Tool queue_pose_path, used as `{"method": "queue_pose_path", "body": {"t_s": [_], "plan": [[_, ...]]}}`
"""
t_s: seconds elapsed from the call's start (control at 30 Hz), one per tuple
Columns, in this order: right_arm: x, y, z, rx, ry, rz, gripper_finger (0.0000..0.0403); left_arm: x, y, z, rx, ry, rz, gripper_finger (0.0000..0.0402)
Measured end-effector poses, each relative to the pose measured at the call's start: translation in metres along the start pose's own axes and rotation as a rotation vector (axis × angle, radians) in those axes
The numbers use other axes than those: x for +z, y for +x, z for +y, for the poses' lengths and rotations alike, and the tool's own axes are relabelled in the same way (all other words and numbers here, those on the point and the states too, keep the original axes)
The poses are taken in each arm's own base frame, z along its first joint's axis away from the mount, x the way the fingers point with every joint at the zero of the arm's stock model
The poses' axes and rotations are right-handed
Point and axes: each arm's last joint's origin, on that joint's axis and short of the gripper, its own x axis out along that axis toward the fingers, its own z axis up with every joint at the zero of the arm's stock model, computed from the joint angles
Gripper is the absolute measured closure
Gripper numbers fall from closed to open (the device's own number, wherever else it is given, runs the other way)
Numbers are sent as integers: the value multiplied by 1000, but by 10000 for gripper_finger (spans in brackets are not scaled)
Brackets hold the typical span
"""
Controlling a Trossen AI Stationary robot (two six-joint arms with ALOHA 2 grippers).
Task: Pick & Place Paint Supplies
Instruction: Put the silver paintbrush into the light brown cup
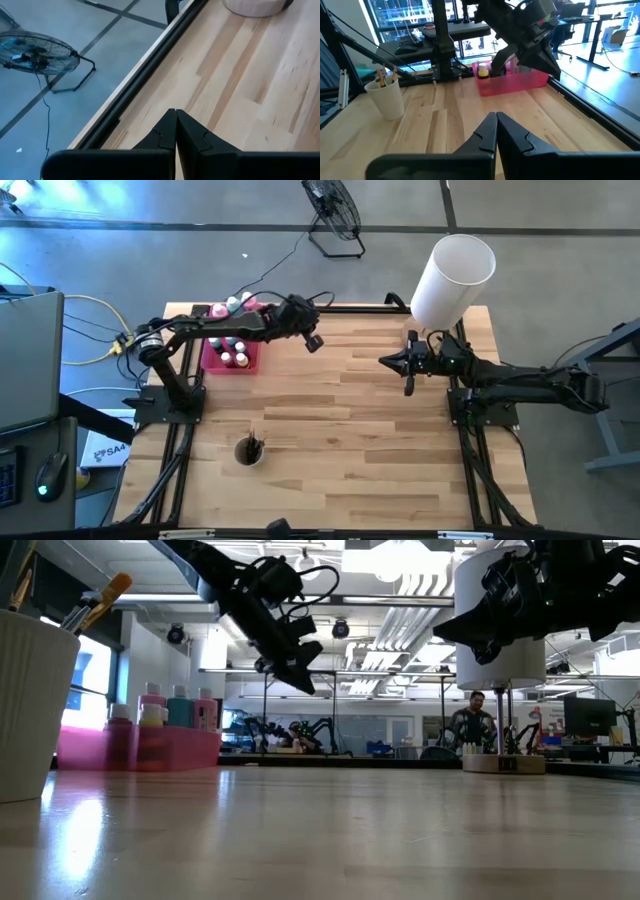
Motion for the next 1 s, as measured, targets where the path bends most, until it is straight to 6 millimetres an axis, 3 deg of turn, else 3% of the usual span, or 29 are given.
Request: {"method": "queue_pose_path", "body": {"t_s": [0.43,0.73,0.9,1.0], "plan": [[-1,0,0,-1,2,7,401,1,1,0,-4,-57,13,401],[-2,0,0,-2,4,18,401,-23,37,10,-102,-255,123,401],[-2,0,0,-2,15,20,401,-24,37,10,-122,-259,123,401],[-2,0,0,-6,42,20,401,-30,39,22,-80,-314,175,401]]}}
